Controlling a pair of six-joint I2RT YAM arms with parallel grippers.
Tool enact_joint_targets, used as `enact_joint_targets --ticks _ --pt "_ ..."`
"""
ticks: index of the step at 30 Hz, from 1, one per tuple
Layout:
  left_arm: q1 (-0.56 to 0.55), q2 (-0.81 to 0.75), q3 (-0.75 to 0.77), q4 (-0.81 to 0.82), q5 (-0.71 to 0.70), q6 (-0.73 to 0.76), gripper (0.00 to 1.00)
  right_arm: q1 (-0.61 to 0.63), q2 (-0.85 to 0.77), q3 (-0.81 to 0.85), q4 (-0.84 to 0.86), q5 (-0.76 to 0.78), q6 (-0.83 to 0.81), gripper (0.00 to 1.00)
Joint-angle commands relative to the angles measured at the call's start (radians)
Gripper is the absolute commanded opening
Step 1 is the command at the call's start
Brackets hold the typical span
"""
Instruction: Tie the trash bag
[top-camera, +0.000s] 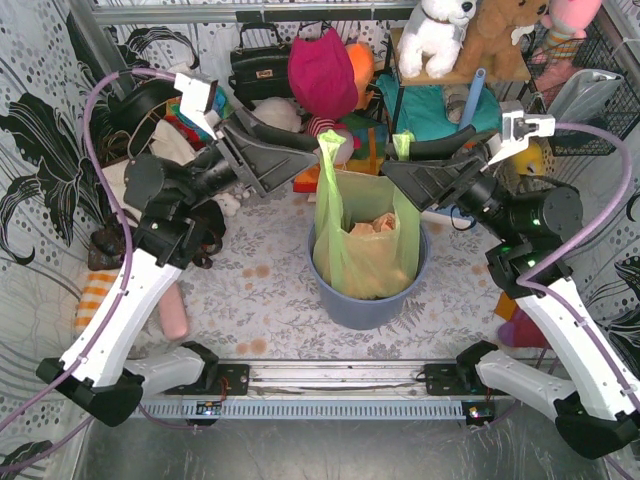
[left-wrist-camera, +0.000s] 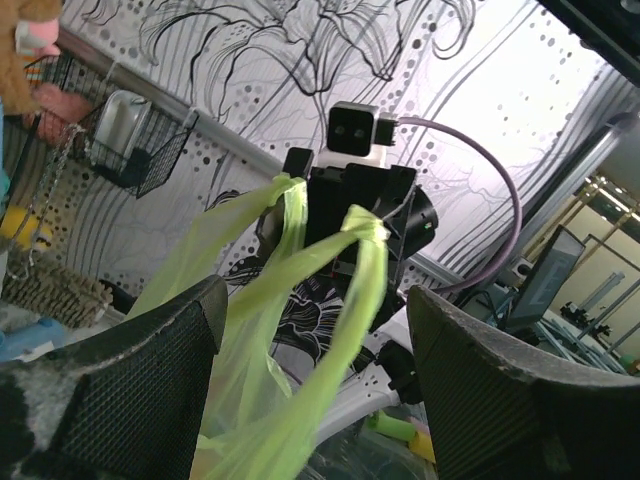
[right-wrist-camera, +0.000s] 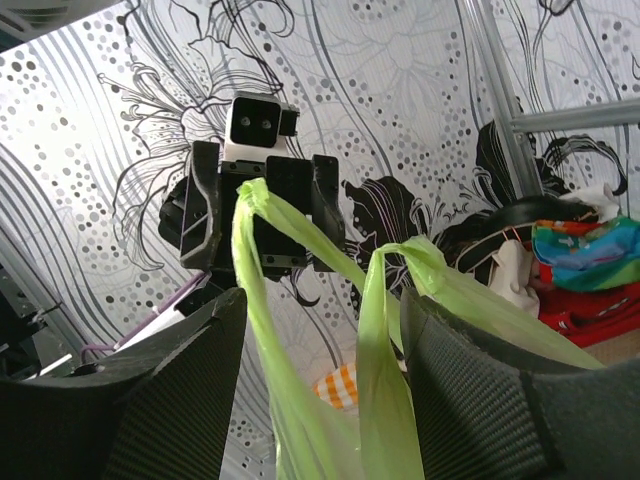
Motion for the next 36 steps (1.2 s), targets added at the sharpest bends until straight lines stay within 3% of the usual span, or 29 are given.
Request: enact_joint_targets --ticks 1,8,13,18,21,28,33,36 --pt "0.018 0.003 0.014 0.032 0.009 -0.001 0.8 0.003 0.001 -0.009 0.014 0.024 0.008 0.62" --pt "0.043 0.083 0.263 -0.095 0.041 0.046 0.8 0.003 0.061 0.09 0.033 -0.004 0.006 0.62" --pt "0.044 0.033 0.314 -0.442 -0.112 0.195 0.81 0.003 0.036 0.102 -0.036 0.027 -0.033 0.62" --pt "0.044 -0.065 0.195 -0.717 -0.298 0.243 0.79 0.003 -0.028 0.083 -0.153 0.076 -0.086 0.62" --pt "0.044 -0.107 0.101 -0.814 -0.348 0.253 0.78 0.003 -0.059 0.101 -0.275 0.102 -0.122 0.7" --pt "0.043 -0.138 -0.006 -0.892 -0.307 0.264 0.76 0.004 -0.113 0.211 -0.664 0.217 -0.179 0.81" --pt "0.043 -0.135 -0.066 -0.917 -0.283 0.264 0.75 0.003 -0.138 0.29 -0.905 0.336 -0.155 0.82" --pt "0.043 -0.126 -0.094 -0.923 -0.263 0.261 0.71 0.003 -0.141 0.352 -1.085 0.48 -0.111 0.76"
